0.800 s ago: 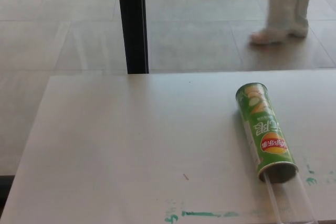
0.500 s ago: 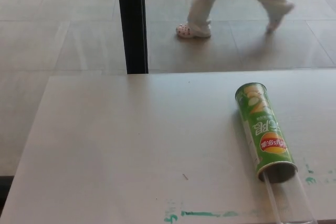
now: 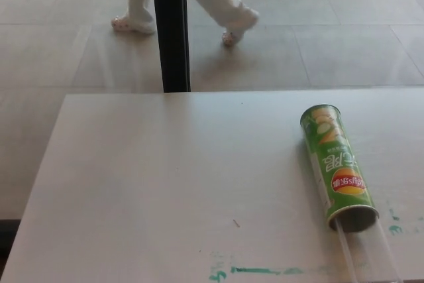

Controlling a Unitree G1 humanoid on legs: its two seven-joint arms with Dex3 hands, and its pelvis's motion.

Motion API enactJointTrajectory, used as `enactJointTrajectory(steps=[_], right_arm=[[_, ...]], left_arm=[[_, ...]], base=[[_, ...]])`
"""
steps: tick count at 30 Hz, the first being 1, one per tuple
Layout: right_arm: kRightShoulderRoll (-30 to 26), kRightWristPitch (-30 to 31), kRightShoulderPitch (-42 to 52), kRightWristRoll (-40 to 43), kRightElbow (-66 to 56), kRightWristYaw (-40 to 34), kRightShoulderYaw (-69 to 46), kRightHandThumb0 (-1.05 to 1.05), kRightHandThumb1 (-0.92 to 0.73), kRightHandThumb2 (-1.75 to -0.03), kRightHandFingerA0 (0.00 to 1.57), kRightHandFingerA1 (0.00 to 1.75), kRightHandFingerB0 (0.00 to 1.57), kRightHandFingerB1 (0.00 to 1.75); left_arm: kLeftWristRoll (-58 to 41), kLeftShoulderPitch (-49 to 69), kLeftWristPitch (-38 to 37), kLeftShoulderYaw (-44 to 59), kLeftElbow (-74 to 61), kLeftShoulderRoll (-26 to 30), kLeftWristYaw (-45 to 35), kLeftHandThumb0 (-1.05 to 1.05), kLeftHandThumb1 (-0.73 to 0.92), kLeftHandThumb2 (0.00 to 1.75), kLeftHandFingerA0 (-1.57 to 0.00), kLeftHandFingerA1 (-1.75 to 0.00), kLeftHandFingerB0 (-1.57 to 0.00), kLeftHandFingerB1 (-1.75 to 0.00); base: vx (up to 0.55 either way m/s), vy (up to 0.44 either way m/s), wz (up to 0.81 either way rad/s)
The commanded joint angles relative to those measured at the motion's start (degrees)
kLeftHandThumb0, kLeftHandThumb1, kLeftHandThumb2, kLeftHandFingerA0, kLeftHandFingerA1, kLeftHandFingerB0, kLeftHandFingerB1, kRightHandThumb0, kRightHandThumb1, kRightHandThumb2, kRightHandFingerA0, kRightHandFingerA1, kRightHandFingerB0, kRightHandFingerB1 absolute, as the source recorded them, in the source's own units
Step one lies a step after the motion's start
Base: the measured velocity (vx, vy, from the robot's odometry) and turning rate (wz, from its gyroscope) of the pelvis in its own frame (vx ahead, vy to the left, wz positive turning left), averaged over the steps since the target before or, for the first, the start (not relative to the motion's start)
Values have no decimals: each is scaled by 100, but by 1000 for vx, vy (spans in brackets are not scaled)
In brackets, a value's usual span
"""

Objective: Use the right hand as a fist to push the chips tray inside its container kept in the middle of the desk

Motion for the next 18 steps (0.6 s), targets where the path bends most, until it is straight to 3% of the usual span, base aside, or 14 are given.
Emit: enactJointTrajectory(steps=[1,5,6,7,8,9,12,13,14,15,18], right_arm=[[206,822,764,920,-3499,546,374,-63,-87,-66,74,57,41,42],[174,794,1040,984,-4360,832,759,-67,-87,-65,71,59,40,42],[229,777,1252,951,-4764,880,998,-69,-84,-65,73,57,42,40],[190,739,1372,1058,-4924,1042,1136,-68,-82,-64,73,59,42,39],[164,696,1481,923,-5054,1079,1226,-66,-65,-101,69,69,37,53],[117,612,1603,723,-5188,1126,1331,-66,-83,-65,74,59,44,38],[-6,428,1886,447,-5436,1290,1519,-63,-84,-65,73,57,43,38],[-69,373,1984,362,-5496,1360,1573,-63,-67,-102,66,67,37,53],[-56,284,2017,300,-5495,1372,1637,-64,-83,-65,73,56,44,37],[-62,209,2049,260,-5496,1396,1698,-62,-83,-65,74,58,45,39],[-114,147,2182,135,-5601,1454,1852,-64,-83,-65,74,59,46,40]], left_arm=[[-218,-40,44,113,71,137,-21,-41,34,148,-45,-96,-17,-75],[-77,18,-136,-5,111,144,-21,-46,31,145,-42,-92,-21,-76],[-193,12,-35,93,67,143,-74,-20,56,133,-47,-85,-29,-74],[-193,12,-29,93,67,147,-83,-21,56,133,-46,-85,-29,-74],[-170,8,-49,75,87,148,-68,-21,55,133,-47,-85,-29,-74],[-201,-1,-9,103,84,148,-63,-19,57,133,-50,-86,-33,-76],[-178,19,-40,80,64,147,-75,-18,56,132,-50,-87,-35,-77],[-184,20,-40,84,59,148,-85,-17,57,133,-53,-89,-35,-77],[-192,24,-15,89,31,148,-78,-18,57,133,-53,-89,-36,-78],[-197,20,18,94,29,163,-66,-30,25,173,-42,-105,-25,-87],[-149,41,-38,57,42,191,-69,-33,23,171,-41,-102,-25,-84]], base=[[0,0,0],[0,0,0],[0,0,0],[0,0,0],[0,0,0],[0,0,0],[0,0,0],[0,0,0],[0,0,0],[0,0,0],[0,0,0]])
